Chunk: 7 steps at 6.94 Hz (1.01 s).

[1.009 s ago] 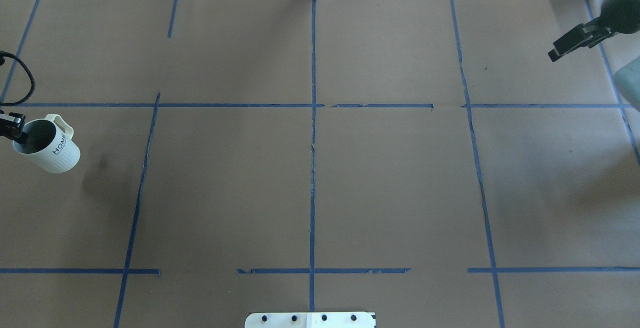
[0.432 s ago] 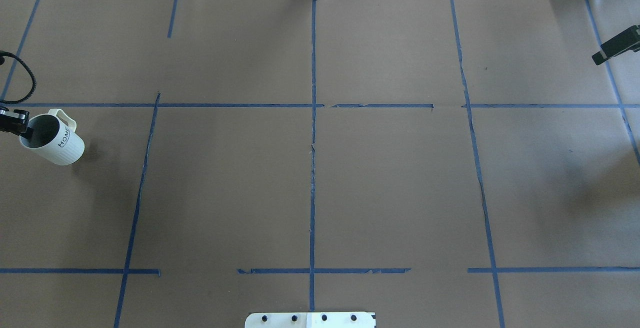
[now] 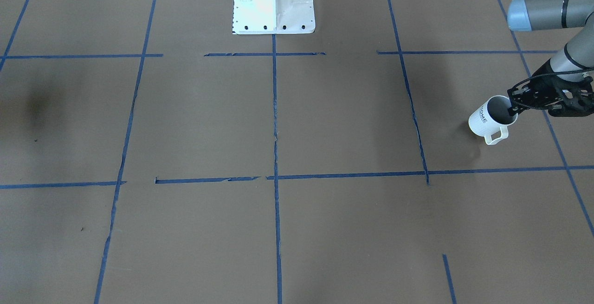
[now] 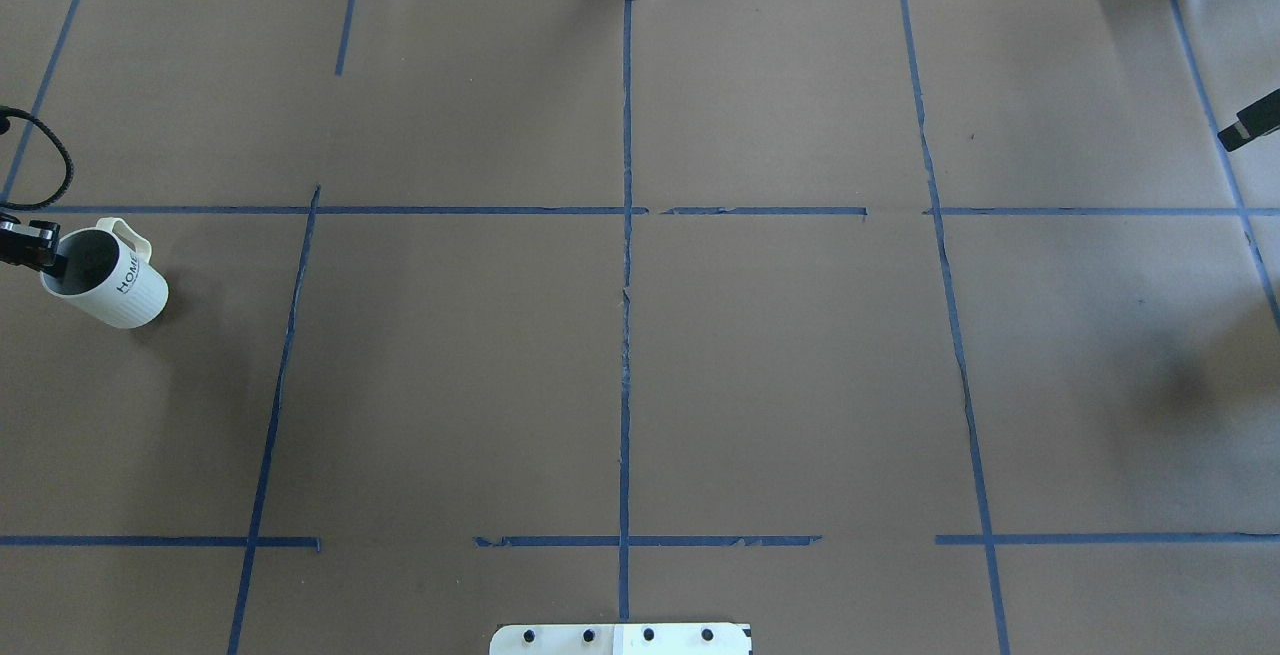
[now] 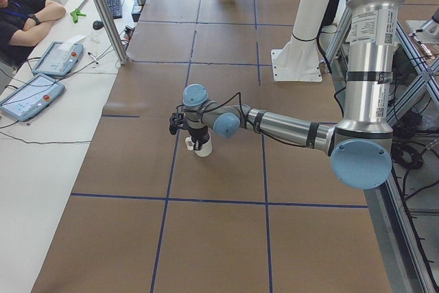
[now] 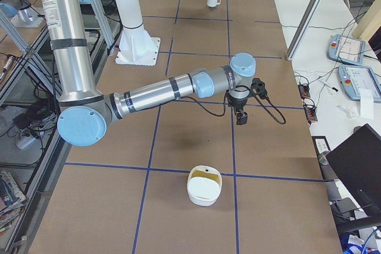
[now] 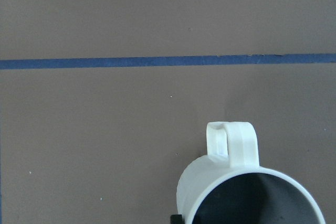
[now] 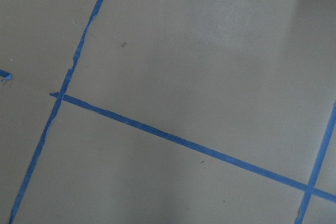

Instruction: Left arm hands cup to right arm to dump lemon

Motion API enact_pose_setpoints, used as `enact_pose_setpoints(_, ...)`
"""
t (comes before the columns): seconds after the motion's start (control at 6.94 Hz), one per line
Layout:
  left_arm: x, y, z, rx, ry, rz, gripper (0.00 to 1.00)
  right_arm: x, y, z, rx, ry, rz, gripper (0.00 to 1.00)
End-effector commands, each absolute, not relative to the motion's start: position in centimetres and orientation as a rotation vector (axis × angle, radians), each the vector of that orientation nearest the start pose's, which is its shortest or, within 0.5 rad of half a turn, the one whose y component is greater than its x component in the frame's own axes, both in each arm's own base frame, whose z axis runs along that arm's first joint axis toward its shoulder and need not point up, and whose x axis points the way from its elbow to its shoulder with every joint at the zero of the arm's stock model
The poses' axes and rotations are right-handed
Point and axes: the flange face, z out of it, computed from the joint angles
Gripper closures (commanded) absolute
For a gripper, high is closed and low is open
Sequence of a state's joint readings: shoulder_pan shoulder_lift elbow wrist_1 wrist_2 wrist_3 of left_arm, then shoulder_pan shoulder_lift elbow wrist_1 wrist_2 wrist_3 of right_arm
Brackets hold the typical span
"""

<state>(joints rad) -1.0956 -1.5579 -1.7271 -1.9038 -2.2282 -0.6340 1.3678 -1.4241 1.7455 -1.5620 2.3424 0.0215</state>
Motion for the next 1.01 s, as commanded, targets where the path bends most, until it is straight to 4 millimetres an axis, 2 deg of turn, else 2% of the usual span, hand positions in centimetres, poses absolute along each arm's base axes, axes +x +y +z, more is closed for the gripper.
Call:
enact_pose_setpoints(0.0,16.9,-48.6,56.5,0.063,0.793,0.015,0.53,-4.4,-55.0,50.4,0.206,-0.792,-0.303,0.00)
enact_pose_setpoints(0.14,16.9,-48.5,56.6,0.074,0.792,0.041,0.01,-4.0,-54.7,50.7,0.196,-0.786,-0.292,0.00)
enact_pose_setpoints(0.29,16.5,-48.6,55.8,0.106,0.795,0.099,0.00,-2.9,-54.4,51.3,0.195,-0.782,-0.272,0.00)
enact_pose_setpoints(0.43,14.2,-49.3,56.1,0.137,0.785,0.139,0.00,-2.6,-53.8,52.3,0.180,-0.780,-0.269,0.00)
enact_pose_setpoints(0.86,2.7,-50.2,57.3,0.102,0.688,0.214,0.00,-0.9,-53.1,54.2,0.171,-0.778,-0.274,0.00)
